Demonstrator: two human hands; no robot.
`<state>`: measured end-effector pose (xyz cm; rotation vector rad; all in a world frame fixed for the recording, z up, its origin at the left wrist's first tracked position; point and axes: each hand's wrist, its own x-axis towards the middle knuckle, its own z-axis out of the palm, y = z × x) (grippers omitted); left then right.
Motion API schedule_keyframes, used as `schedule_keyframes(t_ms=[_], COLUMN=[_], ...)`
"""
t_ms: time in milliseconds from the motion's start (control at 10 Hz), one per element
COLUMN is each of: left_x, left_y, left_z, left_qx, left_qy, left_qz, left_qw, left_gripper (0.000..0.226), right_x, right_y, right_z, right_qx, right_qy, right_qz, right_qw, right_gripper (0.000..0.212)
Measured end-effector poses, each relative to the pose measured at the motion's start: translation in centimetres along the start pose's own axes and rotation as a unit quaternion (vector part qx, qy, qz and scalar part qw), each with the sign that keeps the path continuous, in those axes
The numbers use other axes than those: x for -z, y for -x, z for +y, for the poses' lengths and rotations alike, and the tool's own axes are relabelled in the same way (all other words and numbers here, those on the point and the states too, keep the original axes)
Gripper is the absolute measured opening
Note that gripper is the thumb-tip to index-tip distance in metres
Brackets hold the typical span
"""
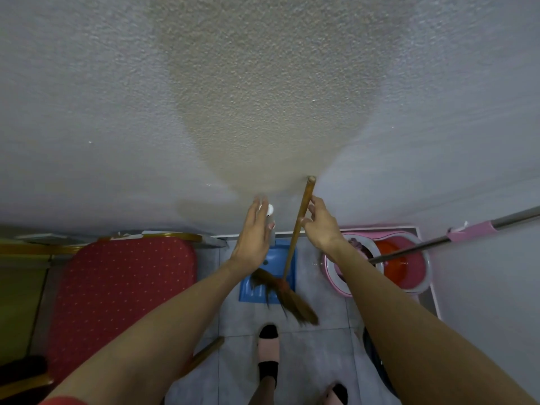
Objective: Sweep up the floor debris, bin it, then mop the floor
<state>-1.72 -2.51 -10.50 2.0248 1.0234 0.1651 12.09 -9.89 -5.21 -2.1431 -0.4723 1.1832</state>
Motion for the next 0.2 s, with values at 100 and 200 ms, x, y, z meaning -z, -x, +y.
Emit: schedule_keyframes(t_ms=[100, 200], left_x=[0.09, 0.01], left_y=[0.15, 0.57], left_z=[-0.51, -0.80], left_qx=[-0.015, -0.014], left_qy=[-0.015, -0.017], left_qz=[-0.015, -0.012], left_qw=[1.000, 1.000], left_gripper=[0.058, 0.057], right_x=[0.07, 0.20], right_y=[0.26, 1.00], right_z=[0.39, 0.99], right_qx=[-0.006, -0.016], right_qy=[0.005, 0.027], right_qz=[0.012, 0.027], right_qw=[1.000, 0.999], right_gripper=[0.067, 0.064])
